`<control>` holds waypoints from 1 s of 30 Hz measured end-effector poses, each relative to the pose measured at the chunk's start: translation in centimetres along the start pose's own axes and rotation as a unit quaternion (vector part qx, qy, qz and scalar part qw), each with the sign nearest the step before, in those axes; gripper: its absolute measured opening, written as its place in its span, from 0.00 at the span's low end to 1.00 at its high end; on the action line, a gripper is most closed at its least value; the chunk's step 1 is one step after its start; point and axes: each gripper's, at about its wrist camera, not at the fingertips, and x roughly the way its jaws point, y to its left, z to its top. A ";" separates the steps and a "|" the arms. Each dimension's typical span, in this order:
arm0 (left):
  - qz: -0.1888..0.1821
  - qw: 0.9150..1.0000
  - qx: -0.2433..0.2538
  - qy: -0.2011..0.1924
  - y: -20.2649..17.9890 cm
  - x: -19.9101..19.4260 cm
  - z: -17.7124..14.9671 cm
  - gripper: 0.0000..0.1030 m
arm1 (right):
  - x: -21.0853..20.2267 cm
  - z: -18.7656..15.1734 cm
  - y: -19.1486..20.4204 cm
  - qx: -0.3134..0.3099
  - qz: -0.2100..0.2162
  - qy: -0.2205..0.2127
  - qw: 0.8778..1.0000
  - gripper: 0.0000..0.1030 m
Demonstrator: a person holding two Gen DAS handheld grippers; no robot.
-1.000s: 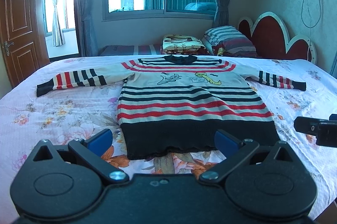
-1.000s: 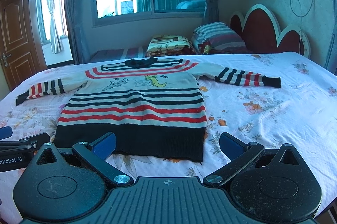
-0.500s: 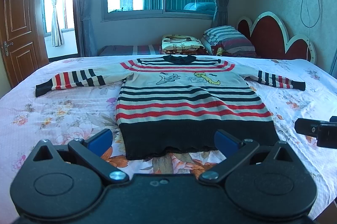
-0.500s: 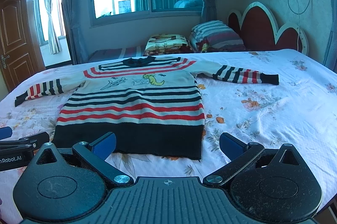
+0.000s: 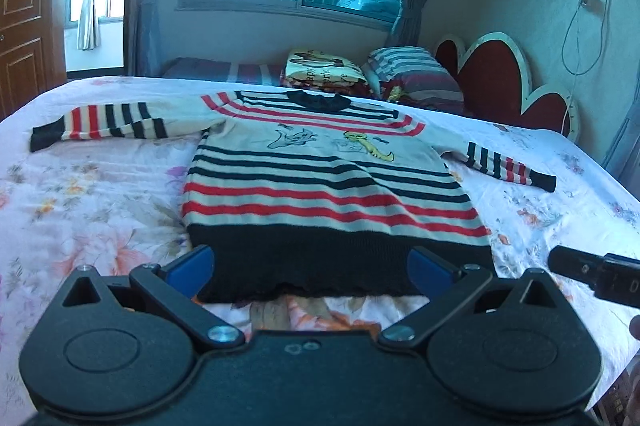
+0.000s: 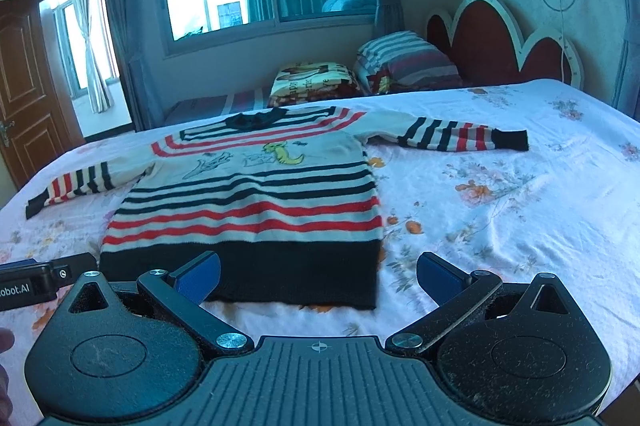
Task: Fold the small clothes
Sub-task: 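Grasp the black cuff of the sleeve with the right tool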
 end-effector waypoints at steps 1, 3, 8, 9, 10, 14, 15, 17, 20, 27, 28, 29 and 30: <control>-0.011 1.000 0.002 -0.003 -0.1 0.5 0.4 1.00 | 0.3 0.4 -0.7 0.004 -0.006 -0.004 1.000 1.00; -0.020 1.000 -0.002 -0.018 -0.2 1.4 1.2 1.00 | 1.1 1.2 -2.1 0.014 -0.015 -0.006 1.000 1.00; -0.033 0.999 0.016 -0.014 -1.1 5.8 4.1 1.00 | 5.2 4.8 -8.0 0.074 -0.026 -0.007 0.997 1.00; -0.039 0.999 0.020 -0.008 -1.2 7.0 4.6 0.99 | 6.1 5.7 -9.3 0.090 -0.026 -0.013 0.996 1.00; -0.037 0.999 0.022 -0.006 -1.3 8.0 5.1 0.99 | 7.1 6.4 -10.5 0.101 -0.027 -0.014 0.994 1.00; 0.008 1.000 0.017 -0.003 -0.9 12.3 7.3 0.98 | 11.9 9.5 -15.5 0.139 -0.048 -0.024 0.989 0.99; 0.019 1.000 0.014 0.000 -0.7 13.5 7.8 0.99 | 13.1 10.1 -16.6 0.150 -0.053 -0.027 0.987 0.96; 0.038 0.999 0.010 0.007 -0.4 15.7 8.9 0.99 | 16.5 11.3 -19.7 0.189 -0.066 -0.016 0.980 0.46; 0.056 0.998 0.008 0.021 0.0 18.9 9.9 0.99 | 20.9 12.1 -24.3 0.257 -0.071 -0.019 0.963 0.46; 0.079 0.995 0.023 0.058 -0.6 25.2 10.0 0.99 | 28.7 12.2 -31.7 0.370 -0.083 -0.013 0.925 0.47; 0.082 0.995 0.021 0.062 -0.7 25.9 10.0 0.99 | 29.5 12.0 -32.3 0.385 -0.084 -0.010 0.919 0.47; 0.083 0.994 0.019 0.064 -0.7 26.4 10.0 0.99 | 30.1 11.6 -32.6 0.398 -0.084 -0.003 0.914 0.47; 0.084 0.994 0.017 0.064 -0.6 26.9 10.1 0.99 | 30.5 11.4 -33.0 0.408 -0.082 0.002 0.909 0.47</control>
